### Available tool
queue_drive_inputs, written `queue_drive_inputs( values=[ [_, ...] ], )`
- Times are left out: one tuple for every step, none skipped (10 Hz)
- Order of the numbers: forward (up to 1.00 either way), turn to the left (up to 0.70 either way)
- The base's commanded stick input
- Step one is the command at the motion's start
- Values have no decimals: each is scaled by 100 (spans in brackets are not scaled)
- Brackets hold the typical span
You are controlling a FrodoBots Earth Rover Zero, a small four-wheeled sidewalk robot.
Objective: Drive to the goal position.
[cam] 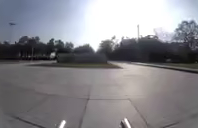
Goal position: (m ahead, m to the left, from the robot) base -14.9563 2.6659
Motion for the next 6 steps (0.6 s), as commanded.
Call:
queue_drive_inputs(
  values=[
    [100,2],
    [100,0],
    [100,0],
    [100,0],
    [100,4],
    [100,9]
  ],
)
